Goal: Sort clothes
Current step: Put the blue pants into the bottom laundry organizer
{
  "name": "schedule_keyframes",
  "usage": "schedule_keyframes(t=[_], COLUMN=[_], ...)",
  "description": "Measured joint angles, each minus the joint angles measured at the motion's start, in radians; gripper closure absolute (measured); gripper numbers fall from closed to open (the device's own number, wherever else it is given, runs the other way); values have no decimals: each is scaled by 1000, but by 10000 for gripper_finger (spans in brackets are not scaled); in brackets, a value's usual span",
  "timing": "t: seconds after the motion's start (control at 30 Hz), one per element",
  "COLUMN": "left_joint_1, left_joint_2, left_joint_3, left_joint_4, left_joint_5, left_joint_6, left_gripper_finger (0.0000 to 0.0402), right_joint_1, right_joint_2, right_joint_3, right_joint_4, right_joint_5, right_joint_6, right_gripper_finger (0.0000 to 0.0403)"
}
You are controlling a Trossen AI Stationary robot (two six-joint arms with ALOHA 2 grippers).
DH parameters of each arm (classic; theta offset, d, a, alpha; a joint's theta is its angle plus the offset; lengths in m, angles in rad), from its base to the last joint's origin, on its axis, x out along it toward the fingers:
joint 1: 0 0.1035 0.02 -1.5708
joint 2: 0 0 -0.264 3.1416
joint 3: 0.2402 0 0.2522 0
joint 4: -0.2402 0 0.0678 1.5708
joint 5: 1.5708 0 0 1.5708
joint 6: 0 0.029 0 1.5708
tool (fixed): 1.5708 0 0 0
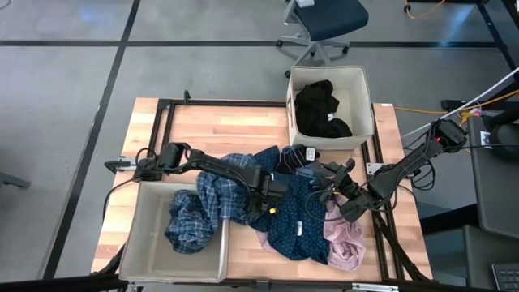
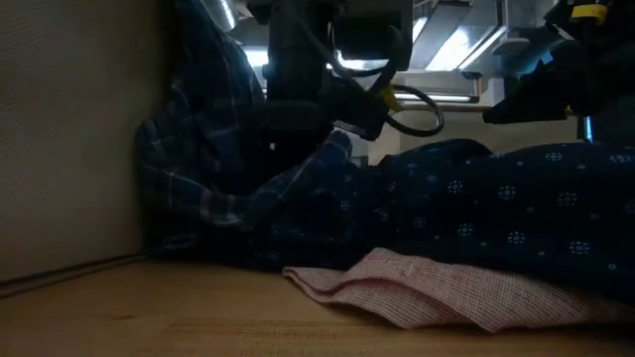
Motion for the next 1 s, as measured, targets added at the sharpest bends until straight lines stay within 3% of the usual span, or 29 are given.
schedule_keyframes(t=[0.27, 0.7, 0.83, 1.0], left_joint_1=[-91, -247, -295, -344], left_joint_2=[-80, -440, -557, -703], left_joint_3=[6, 7, 8, 8], left_joint_4=[-32, -49, -46, -44], left_joint_5=[-302, -750, -825, -839], left_joint_6=[-59, -162, -163, -174], left_gripper_finger=[397, 400, 401, 401], right_joint_1=[0, 0, 0, 0], right_joint_2=[0, 0, 0, 0], right_joint_3=[0, 0, 0, 0], right_joint_4=[0, 5, 4, 5], right_joint_5=[0, -8, -8, -8], right_joint_6=[0, 1, 2, 5], right_gripper_finger=[201, 201, 201, 201])
